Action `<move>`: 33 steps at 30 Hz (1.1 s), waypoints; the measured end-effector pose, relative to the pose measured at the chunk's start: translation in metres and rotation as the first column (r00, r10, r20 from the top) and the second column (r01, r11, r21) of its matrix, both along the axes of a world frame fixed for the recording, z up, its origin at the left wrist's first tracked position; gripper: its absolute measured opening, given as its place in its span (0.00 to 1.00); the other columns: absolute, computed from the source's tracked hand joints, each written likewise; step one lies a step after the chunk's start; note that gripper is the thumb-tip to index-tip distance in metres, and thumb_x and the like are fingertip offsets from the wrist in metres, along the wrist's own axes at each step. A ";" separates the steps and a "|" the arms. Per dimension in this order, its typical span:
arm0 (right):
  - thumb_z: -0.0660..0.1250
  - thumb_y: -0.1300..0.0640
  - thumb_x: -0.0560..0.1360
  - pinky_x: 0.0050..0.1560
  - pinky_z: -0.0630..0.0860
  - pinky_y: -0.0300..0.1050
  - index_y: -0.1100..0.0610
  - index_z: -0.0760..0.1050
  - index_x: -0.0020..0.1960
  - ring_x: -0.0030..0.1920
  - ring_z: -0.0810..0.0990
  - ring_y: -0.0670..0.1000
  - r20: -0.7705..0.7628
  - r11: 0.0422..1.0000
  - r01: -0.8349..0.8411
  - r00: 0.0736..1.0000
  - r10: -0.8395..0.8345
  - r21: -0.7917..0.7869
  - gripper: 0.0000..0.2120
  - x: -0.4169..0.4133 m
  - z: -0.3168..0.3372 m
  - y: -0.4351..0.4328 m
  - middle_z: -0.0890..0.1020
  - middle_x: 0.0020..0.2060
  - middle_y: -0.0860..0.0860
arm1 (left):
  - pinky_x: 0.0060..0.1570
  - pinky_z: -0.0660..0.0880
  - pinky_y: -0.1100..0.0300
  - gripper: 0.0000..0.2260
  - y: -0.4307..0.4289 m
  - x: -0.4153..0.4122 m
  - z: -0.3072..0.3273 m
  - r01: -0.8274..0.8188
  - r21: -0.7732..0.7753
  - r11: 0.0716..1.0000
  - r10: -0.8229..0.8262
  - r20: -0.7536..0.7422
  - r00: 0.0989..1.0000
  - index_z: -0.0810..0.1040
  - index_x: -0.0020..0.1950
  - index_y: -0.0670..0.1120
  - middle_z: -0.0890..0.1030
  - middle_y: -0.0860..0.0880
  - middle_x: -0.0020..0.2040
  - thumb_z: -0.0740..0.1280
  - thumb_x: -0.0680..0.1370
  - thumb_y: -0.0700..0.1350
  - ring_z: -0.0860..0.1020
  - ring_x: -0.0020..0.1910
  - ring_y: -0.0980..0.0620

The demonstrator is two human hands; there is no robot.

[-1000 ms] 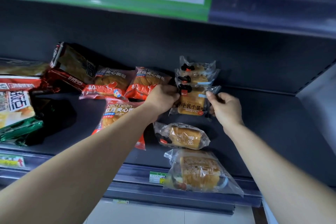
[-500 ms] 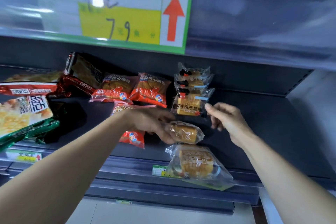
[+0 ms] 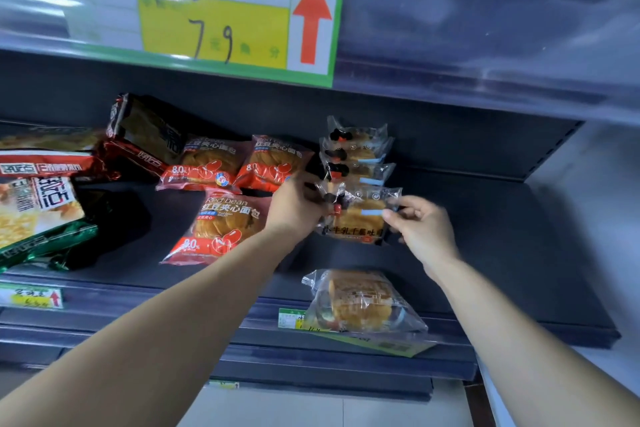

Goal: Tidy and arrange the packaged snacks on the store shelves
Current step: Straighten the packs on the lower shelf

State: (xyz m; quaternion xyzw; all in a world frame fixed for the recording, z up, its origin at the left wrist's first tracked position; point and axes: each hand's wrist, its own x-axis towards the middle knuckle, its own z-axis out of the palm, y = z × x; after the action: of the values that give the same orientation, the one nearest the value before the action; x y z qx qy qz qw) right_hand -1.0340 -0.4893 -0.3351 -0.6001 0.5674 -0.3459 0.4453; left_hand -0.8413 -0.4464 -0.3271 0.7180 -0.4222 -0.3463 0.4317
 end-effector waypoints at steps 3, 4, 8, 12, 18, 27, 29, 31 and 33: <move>0.72 0.57 0.72 0.44 0.79 0.48 0.46 0.79 0.48 0.40 0.81 0.50 -0.017 1.000 0.018 1.000 -0.018 -0.011 0.08 0.005 -0.007 0.000 0.83 0.38 0.50 | 0.53 0.77 0.51 0.23 0.002 0.002 -0.007 0.007 0.036 0.999 -0.009 0.055 0.998 0.74 0.60 0.44 0.84 0.46 0.45 0.75 0.67 0.35 0.81 0.49 0.48; 0.72 0.57 0.73 0.45 0.79 0.50 0.45 0.79 0.48 0.40 0.81 0.50 -0.032 1.000 0.020 0.999 -0.021 -0.020 0.08 0.006 -0.009 -0.001 0.82 0.37 0.49 | 0.53 0.77 0.53 0.24 0.003 0.002 -0.009 0.010 0.049 0.999 -0.013 0.070 0.997 0.74 0.62 0.44 0.85 0.46 0.45 0.76 0.68 0.36 0.81 0.49 0.48; 0.73 0.54 0.71 0.43 0.80 0.49 0.46 0.75 0.49 0.41 0.82 0.51 -0.070 0.999 0.044 0.997 -0.046 -0.024 0.10 0.002 -0.008 0.003 0.82 0.39 0.50 | 0.51 0.77 0.53 0.26 0.004 0.004 -0.008 0.000 0.109 0.994 -0.012 0.106 0.994 0.72 0.60 0.43 0.82 0.45 0.49 0.78 0.66 0.40 0.80 0.50 0.45; 0.71 0.60 0.73 0.33 0.74 0.41 0.55 0.74 0.46 0.36 0.82 0.49 -0.139 0.990 -0.031 0.989 0.050 0.134 0.06 -0.014 0.002 0.015 0.82 0.39 0.53 | 0.43 0.73 0.57 0.12 0.022 0.006 0.006 0.081 0.266 0.961 -0.164 0.309 0.937 0.76 0.53 0.41 0.81 0.43 0.50 0.72 0.72 0.42 0.79 0.50 0.43; 0.70 0.57 0.74 0.32 0.75 0.42 0.53 0.79 0.47 0.35 0.79 0.49 -0.231 0.860 -0.179 0.919 0.320 0.479 0.03 -0.030 0.006 0.038 0.84 0.41 0.52 | 0.35 0.80 0.60 0.17 0.048 0.006 0.018 0.348 0.631 0.694 -0.556 0.162 0.816 0.76 0.61 0.45 0.80 0.43 0.50 0.69 0.74 0.33 0.83 0.38 0.45; 0.63 0.54 0.79 0.35 0.80 0.46 0.58 0.78 0.59 0.43 0.83 0.55 0.167 0.843 -0.140 0.984 0.060 0.519 0.12 -0.023 0.015 0.050 0.82 0.50 0.56 | 0.36 0.80 0.59 0.09 0.064 0.001 0.003 0.431 0.444 0.786 -0.512 0.074 0.856 0.75 0.57 0.45 0.82 0.43 0.48 0.67 0.78 0.45 0.83 0.36 0.46; 0.59 0.45 0.79 0.39 0.80 0.49 0.61 0.77 0.57 0.45 0.83 0.59 0.314 0.807 -0.146 0.948 -0.051 0.573 0.21 -0.026 0.016 0.049 0.84 0.48 0.60 | 0.45 0.79 0.54 0.14 0.062 -0.001 0.001 0.358 0.448 0.819 -0.453 0.124 0.883 0.76 0.58 0.43 0.82 0.41 0.45 0.60 0.81 0.52 0.82 0.39 0.43; 0.56 0.37 0.77 0.48 0.79 0.52 0.58 0.76 0.57 0.50 0.82 0.60 0.375 0.800 -0.175 0.924 -0.068 0.574 0.26 -0.029 0.014 0.049 0.84 0.50 0.60 | 0.49 0.76 0.54 0.16 0.059 -0.005 -0.006 0.306 0.487 0.818 -0.465 0.248 0.850 0.73 0.62 0.42 0.80 0.38 0.50 0.52 0.83 0.49 0.79 0.48 0.41; 0.63 0.40 0.73 0.52 0.78 0.51 0.57 0.76 0.60 0.51 0.82 0.57 0.334 0.857 -0.181 0.942 0.012 0.482 0.24 -0.027 0.008 0.051 0.84 0.50 0.57 | 0.49 0.71 0.56 0.16 0.057 -0.009 -0.012 0.249 0.419 0.873 -0.413 0.364 0.835 0.75 0.59 0.44 0.78 0.40 0.53 0.51 0.83 0.47 0.75 0.56 0.41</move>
State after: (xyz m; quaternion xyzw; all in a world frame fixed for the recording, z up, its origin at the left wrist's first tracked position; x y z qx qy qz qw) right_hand -1.0610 -0.4379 -0.3269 -0.4261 0.5271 -0.2544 0.6899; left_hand -0.8508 -0.3895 -0.3389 0.7577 -0.5592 -0.3144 0.1201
